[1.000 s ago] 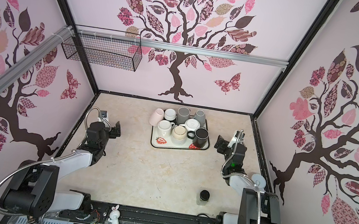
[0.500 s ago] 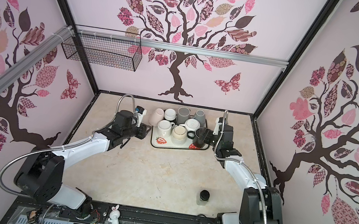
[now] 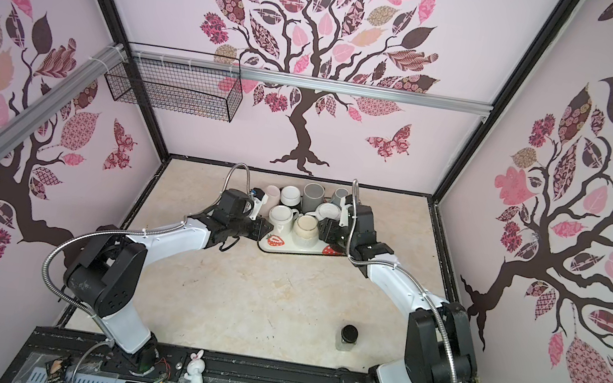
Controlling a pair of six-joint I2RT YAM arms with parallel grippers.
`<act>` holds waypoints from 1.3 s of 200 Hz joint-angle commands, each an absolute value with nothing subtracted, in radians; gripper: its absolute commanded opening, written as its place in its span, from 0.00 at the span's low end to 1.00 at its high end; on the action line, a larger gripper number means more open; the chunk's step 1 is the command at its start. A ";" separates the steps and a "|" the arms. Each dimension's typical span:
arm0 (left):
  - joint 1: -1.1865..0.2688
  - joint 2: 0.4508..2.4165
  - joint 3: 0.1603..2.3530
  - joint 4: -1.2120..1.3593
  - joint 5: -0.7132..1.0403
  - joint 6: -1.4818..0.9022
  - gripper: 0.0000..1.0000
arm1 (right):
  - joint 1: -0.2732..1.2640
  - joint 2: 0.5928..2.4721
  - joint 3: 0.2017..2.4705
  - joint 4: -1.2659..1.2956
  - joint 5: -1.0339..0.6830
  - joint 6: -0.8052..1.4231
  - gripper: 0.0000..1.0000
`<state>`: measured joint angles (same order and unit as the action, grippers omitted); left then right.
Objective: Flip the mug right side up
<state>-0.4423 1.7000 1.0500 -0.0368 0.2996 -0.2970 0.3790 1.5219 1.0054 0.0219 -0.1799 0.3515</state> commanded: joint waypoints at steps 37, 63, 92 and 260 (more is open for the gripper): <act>-0.462 1.709 1.081 0.018 0.373 -0.351 0.23 | 0.415 1.689 1.122 -0.040 -0.159 0.308 0.67; -0.491 1.705 1.060 0.024 0.360 -0.344 0.24 | 0.416 1.727 1.142 -0.030 -0.182 0.312 0.67; -0.531 1.709 1.049 0.031 0.360 -0.341 0.24 | 0.417 1.751 1.169 -0.035 -0.201 0.308 0.67; -0.670 1.728 1.085 0.008 0.313 -0.330 0.23 | 0.293 1.783 1.334 -0.353 0.149 0.258 0.84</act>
<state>-0.6693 1.7195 1.0523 0.0051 0.3214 -0.3401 0.2947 1.7321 1.2663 -0.3195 0.1566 0.2619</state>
